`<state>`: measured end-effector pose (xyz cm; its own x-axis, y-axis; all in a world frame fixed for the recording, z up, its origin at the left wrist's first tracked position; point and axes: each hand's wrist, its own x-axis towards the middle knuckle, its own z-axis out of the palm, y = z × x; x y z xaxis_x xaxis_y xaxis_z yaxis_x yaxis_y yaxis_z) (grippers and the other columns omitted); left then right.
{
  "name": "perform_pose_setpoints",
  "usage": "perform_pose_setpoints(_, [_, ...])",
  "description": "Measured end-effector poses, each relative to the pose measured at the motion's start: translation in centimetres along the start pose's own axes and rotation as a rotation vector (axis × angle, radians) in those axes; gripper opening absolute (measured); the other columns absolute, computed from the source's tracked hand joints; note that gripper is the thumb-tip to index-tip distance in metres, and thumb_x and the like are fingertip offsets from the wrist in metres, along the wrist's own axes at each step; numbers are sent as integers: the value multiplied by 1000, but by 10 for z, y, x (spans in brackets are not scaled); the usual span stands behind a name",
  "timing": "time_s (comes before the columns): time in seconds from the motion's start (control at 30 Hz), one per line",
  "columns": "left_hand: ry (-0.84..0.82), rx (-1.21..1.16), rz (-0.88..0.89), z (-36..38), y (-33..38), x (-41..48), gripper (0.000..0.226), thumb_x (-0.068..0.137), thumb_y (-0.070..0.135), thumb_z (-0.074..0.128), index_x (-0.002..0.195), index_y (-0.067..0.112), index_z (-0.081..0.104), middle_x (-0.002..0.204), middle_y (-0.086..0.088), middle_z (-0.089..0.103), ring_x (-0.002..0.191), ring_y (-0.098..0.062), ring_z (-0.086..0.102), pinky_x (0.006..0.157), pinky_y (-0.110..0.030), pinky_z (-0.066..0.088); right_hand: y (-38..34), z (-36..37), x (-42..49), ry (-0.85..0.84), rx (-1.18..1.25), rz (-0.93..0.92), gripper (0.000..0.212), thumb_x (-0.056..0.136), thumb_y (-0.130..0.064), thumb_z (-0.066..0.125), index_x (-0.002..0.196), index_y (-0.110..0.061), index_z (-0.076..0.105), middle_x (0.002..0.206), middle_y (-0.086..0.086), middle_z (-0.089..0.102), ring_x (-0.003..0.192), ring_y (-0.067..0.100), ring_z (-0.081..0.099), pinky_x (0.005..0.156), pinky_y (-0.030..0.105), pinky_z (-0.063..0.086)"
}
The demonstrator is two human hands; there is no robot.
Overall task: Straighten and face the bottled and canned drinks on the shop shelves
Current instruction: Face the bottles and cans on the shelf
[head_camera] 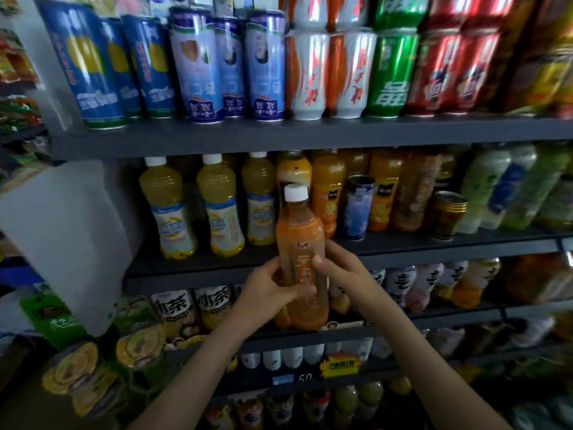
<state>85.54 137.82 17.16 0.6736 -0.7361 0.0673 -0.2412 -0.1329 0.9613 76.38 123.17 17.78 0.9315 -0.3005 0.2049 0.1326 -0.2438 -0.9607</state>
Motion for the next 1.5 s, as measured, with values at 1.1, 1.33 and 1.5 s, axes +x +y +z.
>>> perform_pose_setpoints(1.1, [262,289,127,265,93,142,22,91,23,59,113,21,57,88,18,55,79,8,52,64,-4,40,58,-294,-54,618,-76,135,35,69,-41,79,97,-26,65,91,-5,70,88,11,66,78,35,56])
perform_pose_setpoints(1.33, [-74,204,146,286,102,137,28,89,34,61,116,25,56,104,15,61,91,7,55,69,-8,45,54,-297,-61,683,-80,134,35,69,-42,79,96,-25,67,87,-6,72,81,6,68,70,26,56])
perform_pose_setpoints(1.5, [-163,175,139,303,101,139,33,87,35,64,117,31,52,97,22,57,86,13,52,64,-2,44,52,-306,-74,707,-52,146,34,72,-35,79,98,-18,67,88,-3,72,80,8,68,67,25,57])
